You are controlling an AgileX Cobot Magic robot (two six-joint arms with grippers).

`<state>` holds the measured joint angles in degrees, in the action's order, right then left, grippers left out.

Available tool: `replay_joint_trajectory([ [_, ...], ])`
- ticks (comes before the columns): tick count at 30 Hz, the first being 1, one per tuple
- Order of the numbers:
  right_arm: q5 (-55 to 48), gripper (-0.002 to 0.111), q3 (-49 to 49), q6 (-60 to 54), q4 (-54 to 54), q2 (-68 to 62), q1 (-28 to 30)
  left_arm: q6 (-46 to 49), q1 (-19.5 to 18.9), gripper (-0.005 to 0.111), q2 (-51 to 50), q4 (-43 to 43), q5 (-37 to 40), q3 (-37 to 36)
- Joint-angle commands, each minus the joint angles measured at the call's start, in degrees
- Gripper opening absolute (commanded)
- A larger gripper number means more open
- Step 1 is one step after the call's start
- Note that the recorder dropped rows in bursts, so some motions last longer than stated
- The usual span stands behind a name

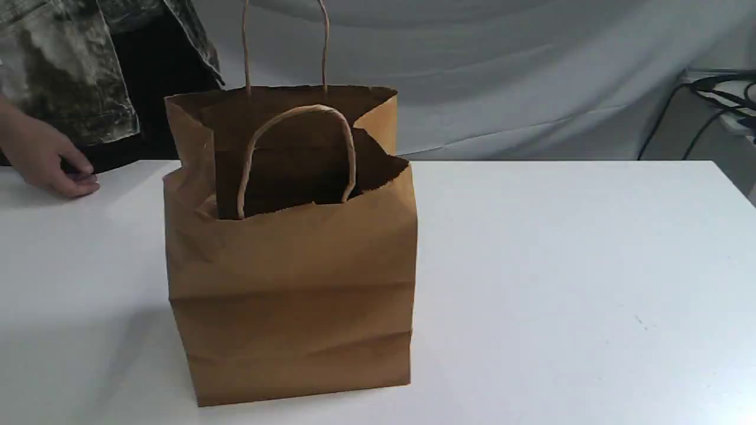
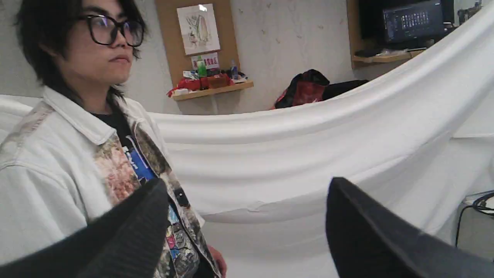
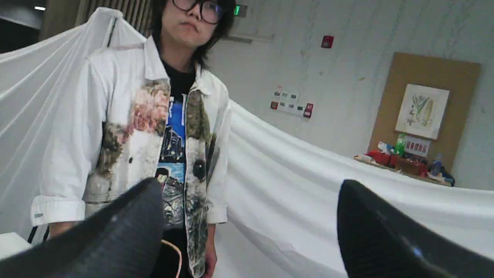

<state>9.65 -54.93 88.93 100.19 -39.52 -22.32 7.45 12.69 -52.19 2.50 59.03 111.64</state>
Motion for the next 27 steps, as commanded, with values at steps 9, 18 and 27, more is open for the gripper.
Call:
replay_joint_trajectory([
  [9,-0.96,0.063,0.44,0.38,-0.24,1.26,-0.14,0.25,-0.13,0.061,12.64,4.12,10.93,-0.15],
  [18,-0.86,0.063,0.44,0.63,-0.24,1.26,-0.14,0.25,-0.13,0.061,19.99,4.12,10.93,-0.03],
  [27,-8.83,0.061,-0.7,-0.04,-0.24,1.26,-0.14,0.25,-0.13,0.061,27.32,4.12,10.93,-0.03],
])
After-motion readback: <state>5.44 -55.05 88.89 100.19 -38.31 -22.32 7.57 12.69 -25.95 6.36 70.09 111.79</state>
